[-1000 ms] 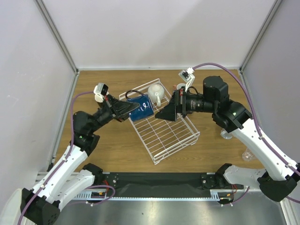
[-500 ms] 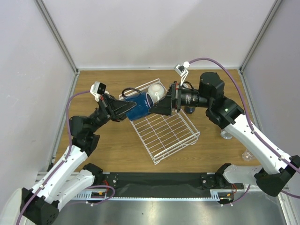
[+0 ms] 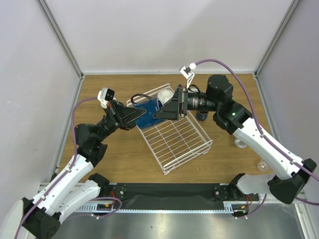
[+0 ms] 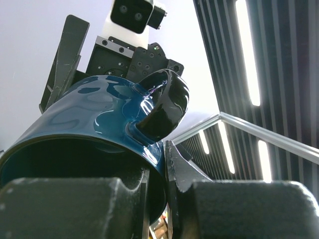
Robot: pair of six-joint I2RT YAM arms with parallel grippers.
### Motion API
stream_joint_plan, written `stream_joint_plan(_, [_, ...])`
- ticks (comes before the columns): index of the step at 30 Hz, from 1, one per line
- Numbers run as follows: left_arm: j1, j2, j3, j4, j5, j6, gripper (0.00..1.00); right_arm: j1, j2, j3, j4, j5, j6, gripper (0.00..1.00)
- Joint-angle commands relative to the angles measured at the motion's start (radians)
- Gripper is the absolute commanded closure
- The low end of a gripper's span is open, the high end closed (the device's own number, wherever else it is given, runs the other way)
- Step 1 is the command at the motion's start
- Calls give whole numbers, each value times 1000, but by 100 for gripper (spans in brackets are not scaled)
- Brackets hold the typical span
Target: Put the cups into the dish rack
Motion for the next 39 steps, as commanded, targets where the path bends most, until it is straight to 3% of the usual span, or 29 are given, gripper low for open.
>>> stream_joint_plan(1, [-28,-6,12,114,-8,-18,100,11,28,38,68,-17,20,9])
stream_joint_plan(4, [-31,-4,11,113,-8,-19,99,19,37,41,82,-26,26,8])
stream_joint_plan(8, [-33,-9,3,116,-11,-21,100,23,37,43,78,-12,9,0])
stream_joint_plan(21, [-34,-6,-4,87,0,-18,100,32,59,55,102,-41,34,2])
stream_joint_plan(23, [-34,-8,2,58,0,-3,100,35,71,58,114,-50,48,7])
stream_joint_plan(26, [-34,-1,17,12,10,23,100,36,82,60,127,-54,52,21])
stream_joint_plan(28, [-34,-4,19,-22,12,33,99,36,83,64,110,-40,46,39])
stream_joint_plan(29, [-34,-8,17,-34,15,37,91,34,85,63,104,-34,38,51])
stream_joint_plan(30, [-34,-11,14,-54,16,45,68,34,86,66,81,-15,29,85])
stream_joint_plan(31, [-33,-17,14,-107,12,63,53,31,88,70,61,1,19,100])
stream_joint_plan(32, [-33,-30,12,-122,3,76,38,29,85,67,23,29,0,100])
stream_joint_plan(35, [-25,-43,3,-157,4,100,19,22,69,55,-8,46,-29,100])
stream_joint_plan(37, [-16,-47,-18,-160,9,103,12,16,39,38,-34,92,-55,100])
stream_joint_plan(38, [-11,-50,-27,-163,9,103,1,-3,31,20,-47,115,-57,100])
stream_joint_plan(39, [-5,-60,-37,-174,15,108,0,-17,22,12,-53,120,-58,100])
